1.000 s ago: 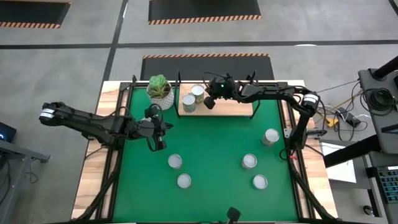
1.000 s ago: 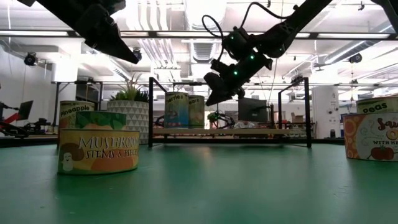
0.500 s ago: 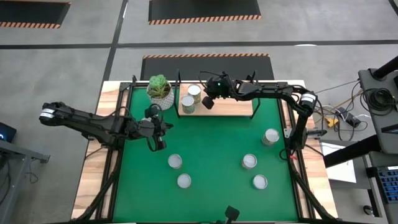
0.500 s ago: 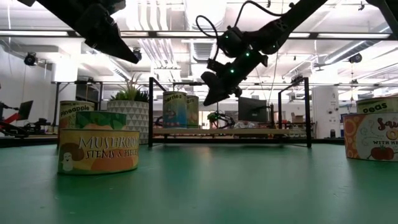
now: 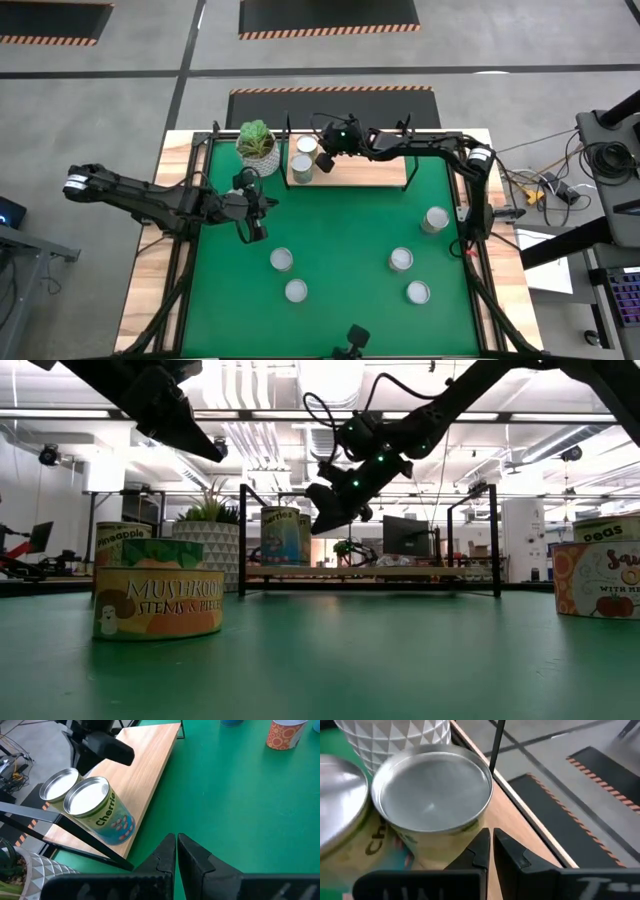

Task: Pick and place cans onto a shelf
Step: Put the canned pears can on the shelf

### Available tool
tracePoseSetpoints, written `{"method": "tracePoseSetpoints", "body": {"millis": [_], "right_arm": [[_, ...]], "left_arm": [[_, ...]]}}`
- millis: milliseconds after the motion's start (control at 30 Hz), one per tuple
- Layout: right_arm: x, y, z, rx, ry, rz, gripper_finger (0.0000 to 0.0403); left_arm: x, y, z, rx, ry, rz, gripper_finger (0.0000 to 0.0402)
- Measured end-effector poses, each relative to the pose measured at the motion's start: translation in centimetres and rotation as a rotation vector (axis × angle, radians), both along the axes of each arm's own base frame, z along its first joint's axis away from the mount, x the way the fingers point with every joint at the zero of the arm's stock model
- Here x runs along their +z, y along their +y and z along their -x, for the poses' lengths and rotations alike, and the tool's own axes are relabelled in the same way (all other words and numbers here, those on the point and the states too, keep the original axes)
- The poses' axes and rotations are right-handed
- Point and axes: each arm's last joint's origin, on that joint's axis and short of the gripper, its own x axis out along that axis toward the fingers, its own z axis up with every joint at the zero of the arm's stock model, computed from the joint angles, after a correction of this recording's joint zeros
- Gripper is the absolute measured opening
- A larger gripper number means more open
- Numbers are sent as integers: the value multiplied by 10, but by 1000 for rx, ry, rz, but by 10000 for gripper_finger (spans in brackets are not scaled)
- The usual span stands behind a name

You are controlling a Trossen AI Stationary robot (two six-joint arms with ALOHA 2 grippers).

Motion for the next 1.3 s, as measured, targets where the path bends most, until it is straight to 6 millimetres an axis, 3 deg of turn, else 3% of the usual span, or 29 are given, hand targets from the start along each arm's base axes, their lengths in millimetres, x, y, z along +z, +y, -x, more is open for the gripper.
{"method": "tracePoseSetpoints", "body": {"millis": [767,1100,1300], "right_arm": [[9,-1,-7,-4,-123,29,12],[15,2,5,-12,-33,-3,12],[1,0,-1,-12,-27,-12,12]], "left_arm": [[0,0,0,0,0,0,0],[0,0,0,0,0,0,0],[0,0,0,0,0,0,0]]}}
